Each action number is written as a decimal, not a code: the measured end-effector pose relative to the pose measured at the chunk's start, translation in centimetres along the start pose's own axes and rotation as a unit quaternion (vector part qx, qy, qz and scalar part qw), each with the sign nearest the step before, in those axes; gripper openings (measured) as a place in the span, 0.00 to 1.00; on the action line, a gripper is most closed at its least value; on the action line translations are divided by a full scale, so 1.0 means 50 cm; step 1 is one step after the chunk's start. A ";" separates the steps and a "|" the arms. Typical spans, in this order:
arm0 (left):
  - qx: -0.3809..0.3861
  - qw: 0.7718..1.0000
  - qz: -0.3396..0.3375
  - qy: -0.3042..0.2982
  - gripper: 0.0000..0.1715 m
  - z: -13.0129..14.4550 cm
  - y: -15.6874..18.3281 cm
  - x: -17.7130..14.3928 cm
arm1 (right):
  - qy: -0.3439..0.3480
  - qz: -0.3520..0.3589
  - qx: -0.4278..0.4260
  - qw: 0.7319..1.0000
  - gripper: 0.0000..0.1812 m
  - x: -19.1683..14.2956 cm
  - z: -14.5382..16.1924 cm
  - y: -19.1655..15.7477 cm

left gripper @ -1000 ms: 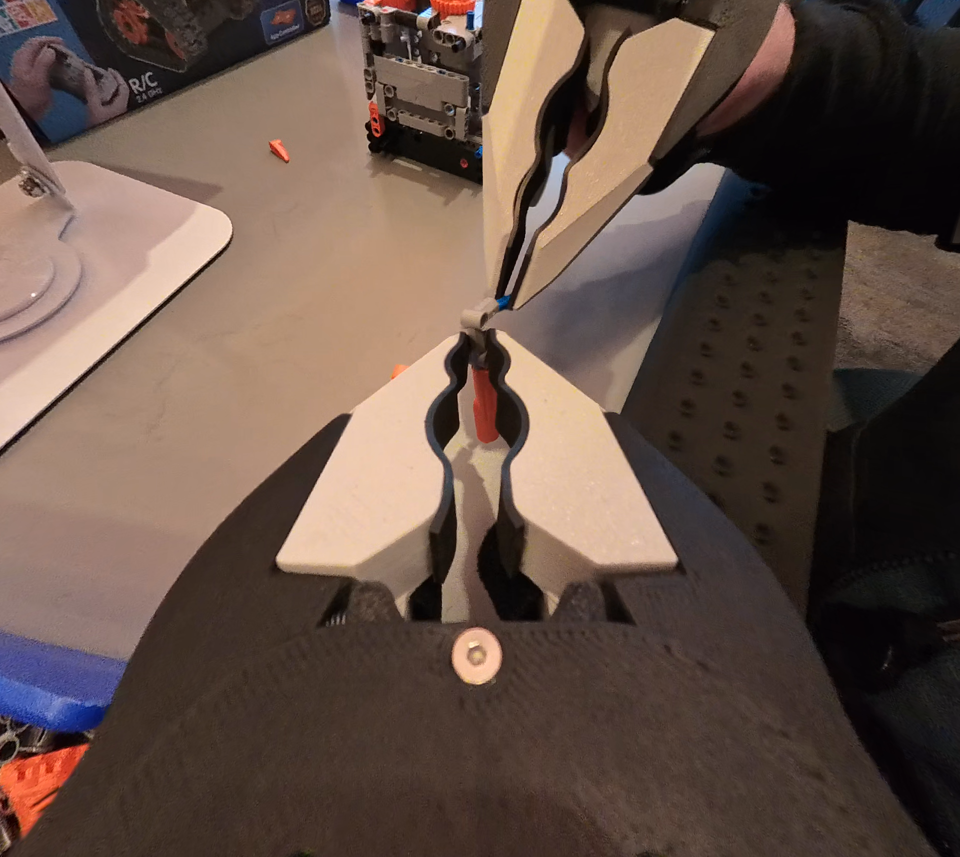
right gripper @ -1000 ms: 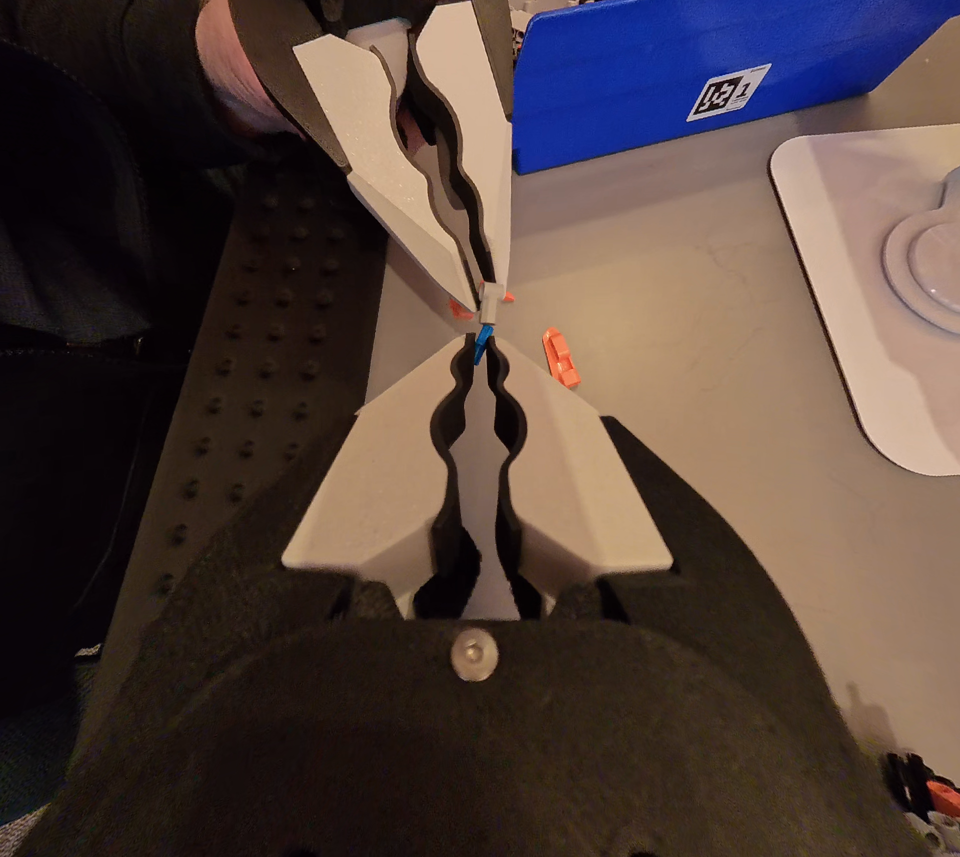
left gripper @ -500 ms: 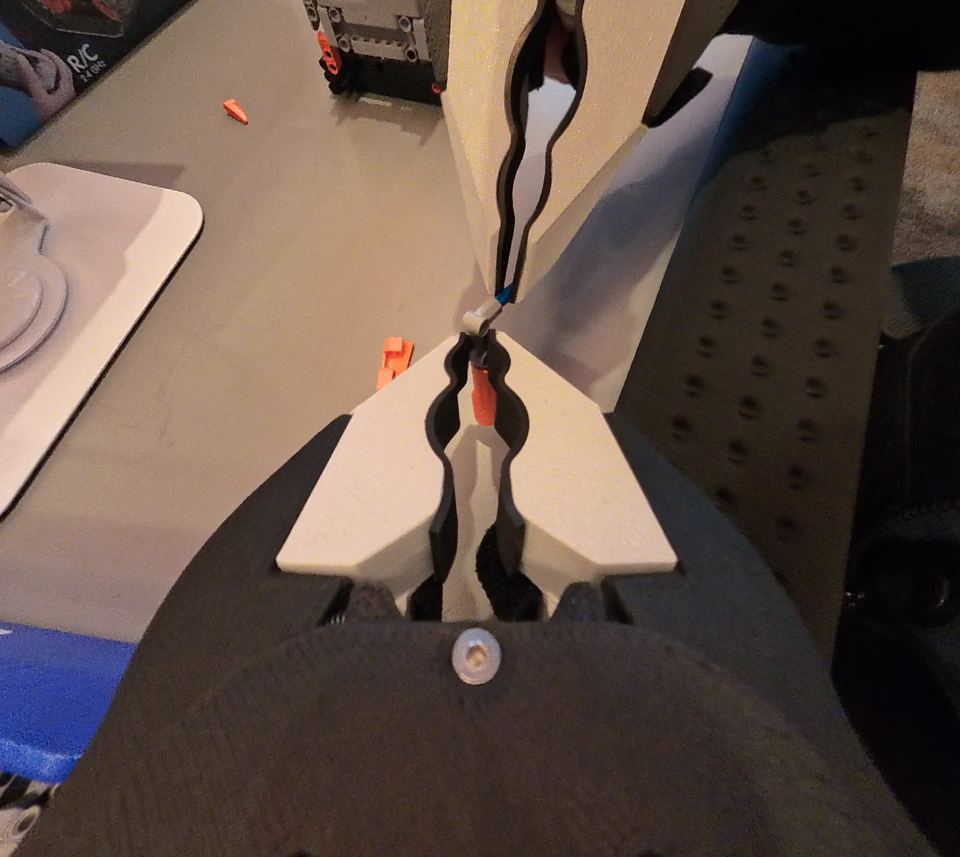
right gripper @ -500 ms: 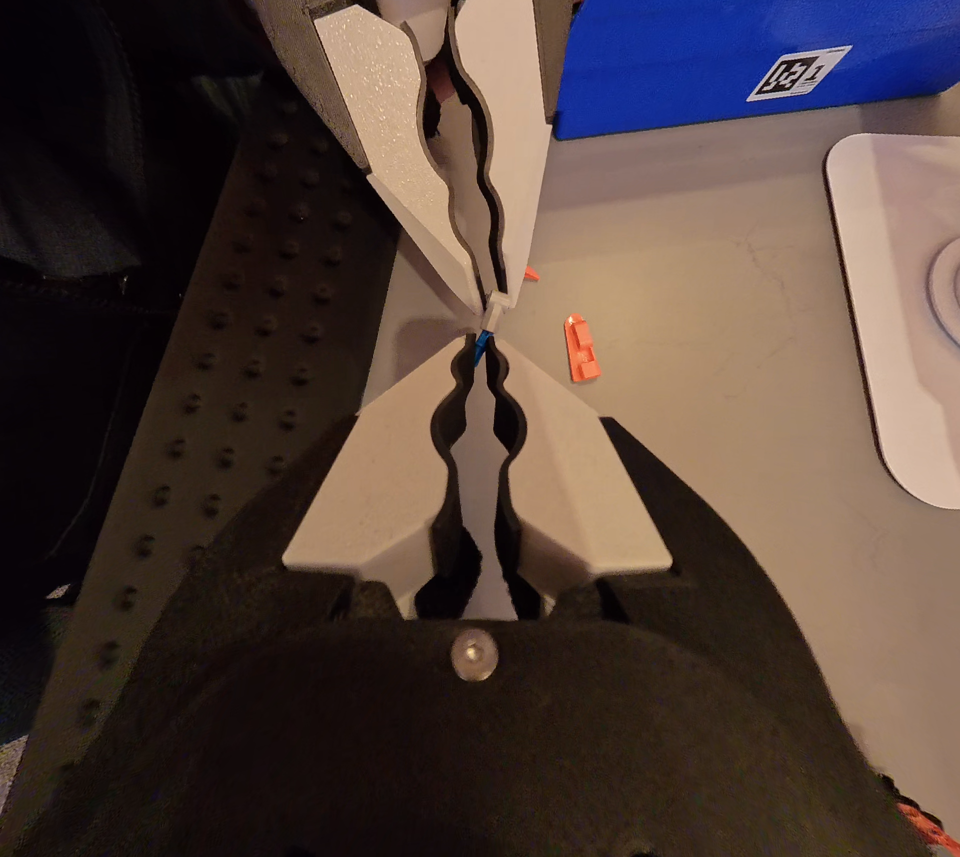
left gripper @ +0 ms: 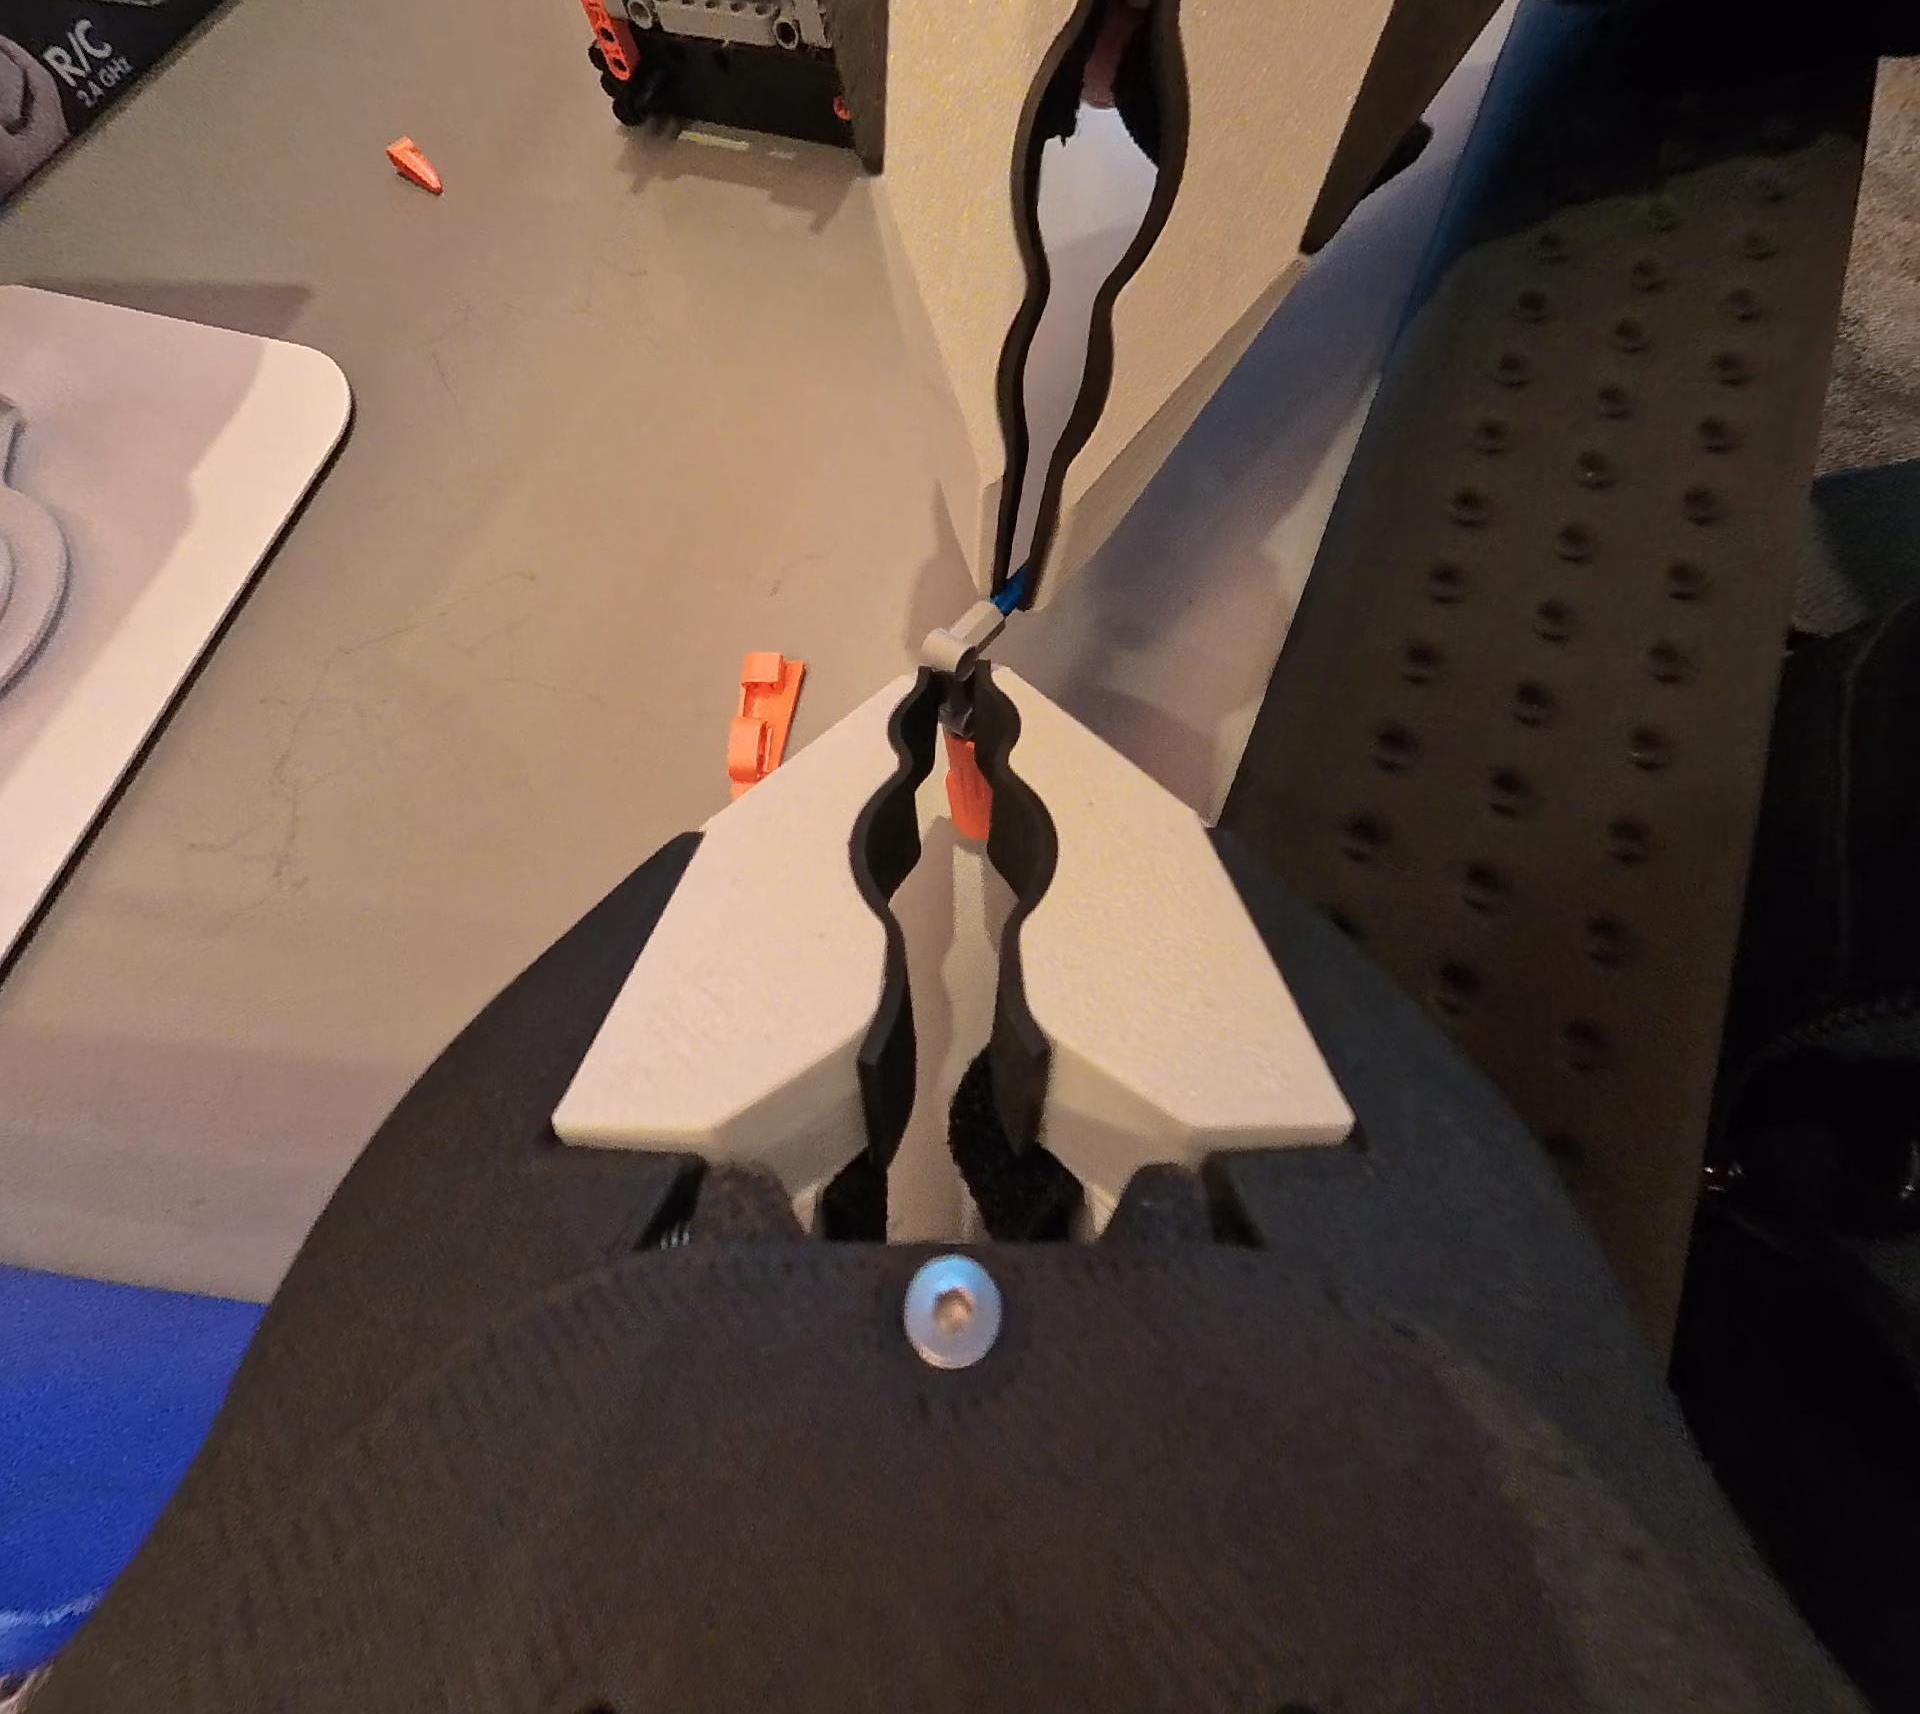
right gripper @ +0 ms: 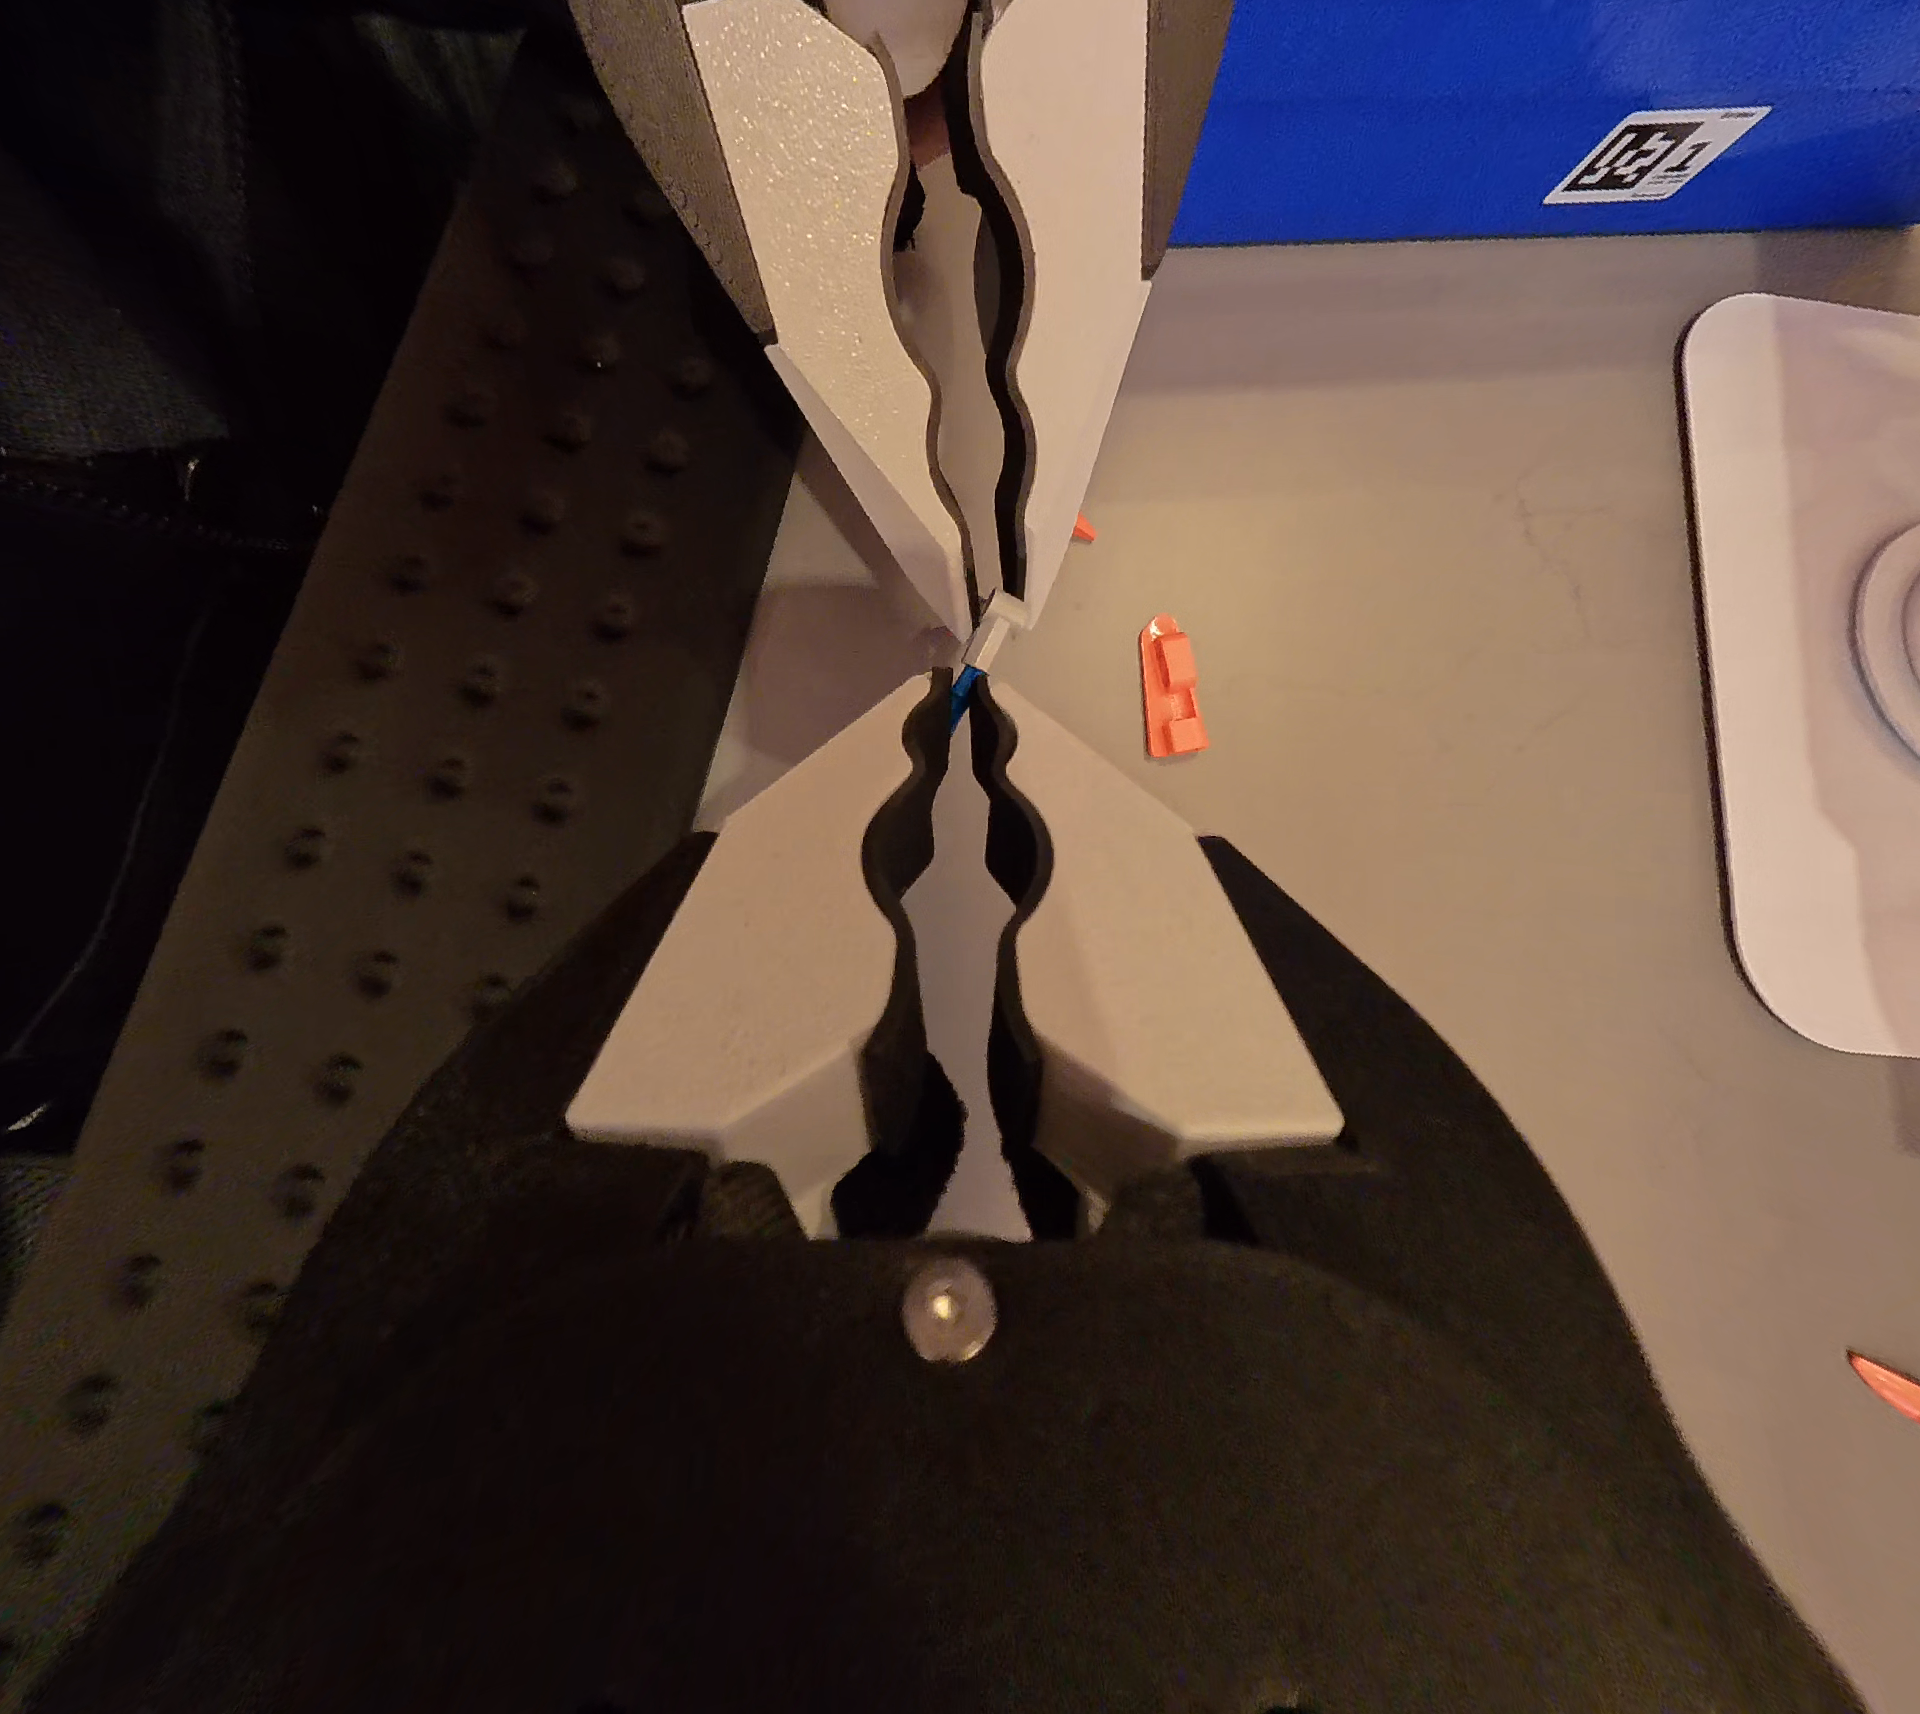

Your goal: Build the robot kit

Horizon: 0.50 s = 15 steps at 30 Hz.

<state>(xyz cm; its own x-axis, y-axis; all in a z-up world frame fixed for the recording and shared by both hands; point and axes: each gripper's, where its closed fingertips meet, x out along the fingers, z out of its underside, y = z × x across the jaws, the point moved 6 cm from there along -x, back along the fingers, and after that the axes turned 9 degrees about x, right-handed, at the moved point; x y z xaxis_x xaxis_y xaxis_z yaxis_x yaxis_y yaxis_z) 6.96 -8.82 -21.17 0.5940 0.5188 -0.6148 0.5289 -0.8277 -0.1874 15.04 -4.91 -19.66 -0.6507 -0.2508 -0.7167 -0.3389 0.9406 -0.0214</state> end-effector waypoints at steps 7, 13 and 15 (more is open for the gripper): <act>0.003 1.000 -0.004 -0.002 0.02 0.001 0.001 0.005 | -0.006 -0.003 -0.003 1.000 0.00 0.002 0.001 0.000; -0.009 1.000 -0.002 0.011 0.02 0.001 -0.002 0.001 | 0.021 -0.017 0.016 1.000 0.00 -0.002 0.001 0.006; -0.015 1.000 -0.009 0.022 0.02 0.000 -0.006 -0.004 | 0.034 -0.019 0.034 0.999 0.00 -0.006 -0.002 0.011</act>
<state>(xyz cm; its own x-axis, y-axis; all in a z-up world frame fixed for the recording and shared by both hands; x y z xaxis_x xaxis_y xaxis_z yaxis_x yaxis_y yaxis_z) 6.70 -8.68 -20.99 0.6109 0.5425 -0.5766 0.5565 -0.8123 -0.1745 14.97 -4.32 -19.38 -0.6842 -0.2996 -0.6649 -0.3193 0.9428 -0.0963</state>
